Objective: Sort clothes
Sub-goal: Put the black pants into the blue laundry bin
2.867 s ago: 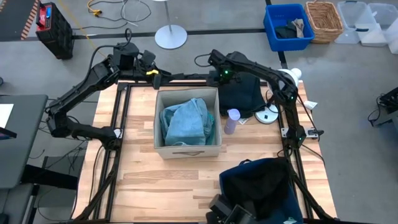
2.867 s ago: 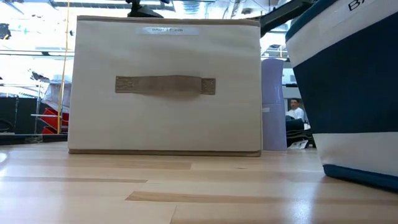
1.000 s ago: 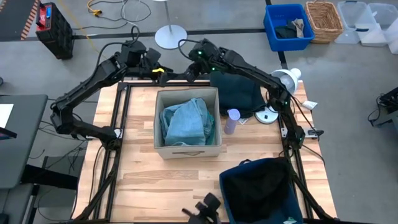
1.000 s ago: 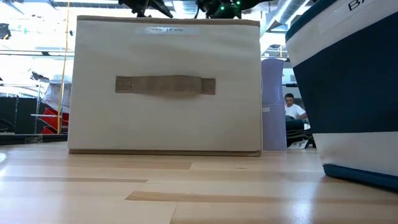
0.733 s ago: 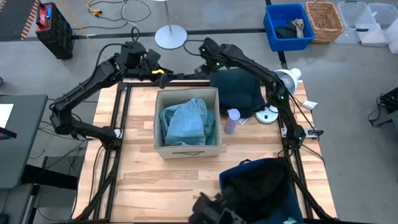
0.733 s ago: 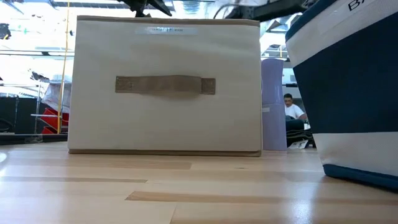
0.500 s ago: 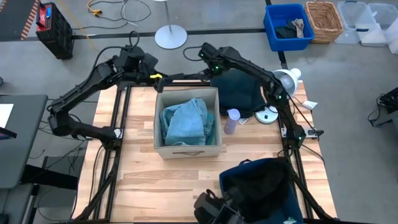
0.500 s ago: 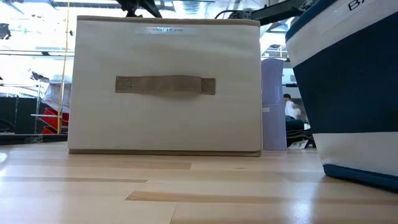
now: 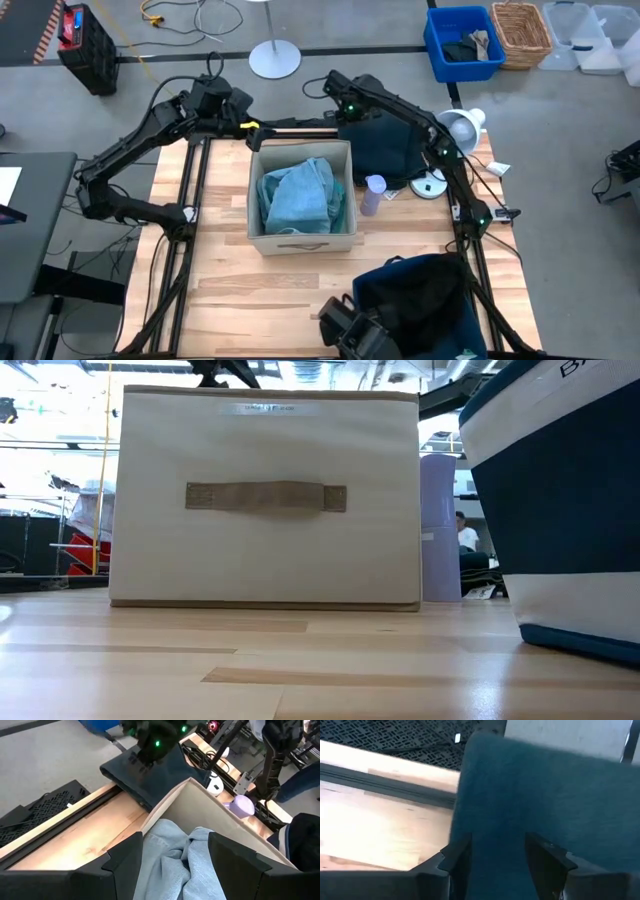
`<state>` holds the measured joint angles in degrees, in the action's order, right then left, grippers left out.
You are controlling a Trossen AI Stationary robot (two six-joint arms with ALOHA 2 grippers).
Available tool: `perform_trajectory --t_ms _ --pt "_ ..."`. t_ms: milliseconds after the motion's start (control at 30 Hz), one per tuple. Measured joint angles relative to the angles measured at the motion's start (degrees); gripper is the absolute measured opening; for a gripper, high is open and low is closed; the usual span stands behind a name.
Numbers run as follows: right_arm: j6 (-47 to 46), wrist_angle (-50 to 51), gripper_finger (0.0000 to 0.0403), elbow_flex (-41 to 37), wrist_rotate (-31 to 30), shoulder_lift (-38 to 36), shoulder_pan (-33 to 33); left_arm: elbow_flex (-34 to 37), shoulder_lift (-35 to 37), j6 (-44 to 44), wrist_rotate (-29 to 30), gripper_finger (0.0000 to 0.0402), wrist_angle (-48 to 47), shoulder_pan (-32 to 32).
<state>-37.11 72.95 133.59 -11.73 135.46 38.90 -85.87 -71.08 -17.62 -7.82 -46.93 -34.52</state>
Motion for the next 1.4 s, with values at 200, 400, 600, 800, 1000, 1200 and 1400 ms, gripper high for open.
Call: perform_trajectory --t_ms 200,400,600,800,1000,1200,1400 --pt "-1.99 0.47 0.0195 0.01 0.22 0.7 -1.6 0.01 -0.01 0.5 0.14 0.0219 -0.01 -0.02" --pt "-3.5 1.89 0.0204 0.01 0.17 0.78 -1.49 0.01 -0.01 0.91 0.14 0.0219 -0.19 -0.02" --pt "-5.65 4.42 0.0245 0.01 0.14 0.78 -1.41 0.01 -0.01 1.52 -1.3 0.0219 -0.35 -0.02" --pt "-10.15 6.19 0.0284 0.01 -1.2 0.78 -1.36 0.01 -0.01 3.37 -4.08 0.0219 -1.02 -0.02" --pt "-18.28 6.98 0.0299 0.01 -3.3 0.78 -0.08 0.01 -0.01 4.99 -4.1 0.0219 -4.02 -0.02" --pt "-25.37 4.57 0.03 0.01 -3.43 0.78 0.23 0.01 -0.01 7.26 -4.1 0.0219 -4.77 -0.02" --pt "-29.51 1.92 0.03 0.01 -4.98 0.78 -2.09 1.39 -0.25 12.66 -6.14 0.0219 -4.72 0.13"
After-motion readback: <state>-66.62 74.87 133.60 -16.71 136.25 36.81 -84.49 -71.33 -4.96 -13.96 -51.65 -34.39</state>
